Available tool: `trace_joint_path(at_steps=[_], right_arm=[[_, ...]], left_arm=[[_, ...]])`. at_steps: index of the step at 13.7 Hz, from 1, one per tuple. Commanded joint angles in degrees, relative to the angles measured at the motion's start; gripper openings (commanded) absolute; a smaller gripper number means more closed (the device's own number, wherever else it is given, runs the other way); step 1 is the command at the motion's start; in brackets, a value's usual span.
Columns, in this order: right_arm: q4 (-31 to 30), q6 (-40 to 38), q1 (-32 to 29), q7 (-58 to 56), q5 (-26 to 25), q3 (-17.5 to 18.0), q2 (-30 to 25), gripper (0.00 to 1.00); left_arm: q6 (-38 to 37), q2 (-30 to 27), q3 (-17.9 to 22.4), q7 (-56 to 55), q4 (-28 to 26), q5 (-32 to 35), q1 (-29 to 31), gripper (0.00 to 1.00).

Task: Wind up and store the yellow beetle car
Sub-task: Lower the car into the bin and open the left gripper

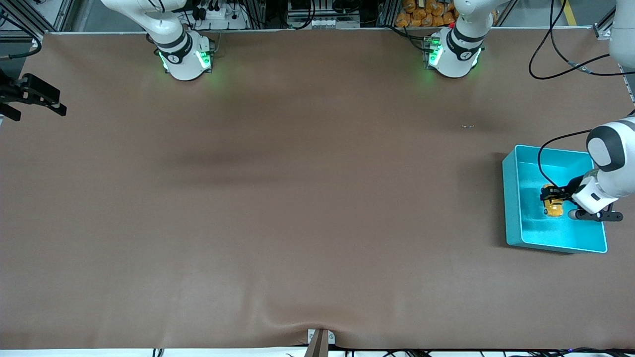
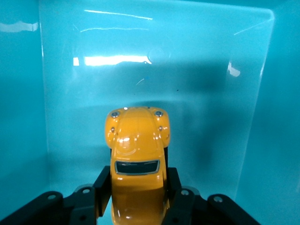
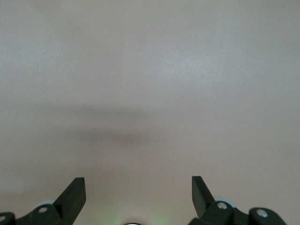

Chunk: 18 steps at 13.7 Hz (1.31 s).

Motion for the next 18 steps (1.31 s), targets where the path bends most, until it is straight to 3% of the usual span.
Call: trace_joint_path(at_steps=[1,7,8,9,11,14,18], right_arm=[[0.6,-1.36,-0.82,-0.45,-0.45,0.39,-0.08,1.0],[0.69,-1.63,-1.08,-0.45,-0.45,0.39,-0.08,1.0],[0.69,-1.63,-0.99,-0.45,-0.45,0.47,-0.08,1.0],[0.69,-1.63,-0.99,-0.45,-0.45,0.47,-0.08,1.0],[0.6,-1.63,-0.99,-0.45,-0.45,0.47,-0.08,1.0],[0.69,-1.63,-0.99,-0.45,-0.45,0.47,-0.08,1.0],[0.69,-1.63,-1.08,-0.45,-0.45,0.39,-0.08,1.0]], left_arm=[[1.91,1.79,-0.31,-0.1,1.19,1.44,0.25,0.0],[2.09,2.4,-0.31,-0.1,1.02,1.44,0.16,0.0],[2.09,2.4,-0.31,-0.18,0.93,1.44,0.16,0.13],[2.09,2.4,-0.31,-0.44,0.76,1.35,0.25,0.36],[2.09,2.4,-0.31,-0.71,0.58,1.35,0.16,1.0],[2.01,1.44,-0.31,-0.71,0.4,1.35,0.16,1.0],[0.69,-5.75,-0.4,-0.71,-2.41,1.35,0.16,1.0]])
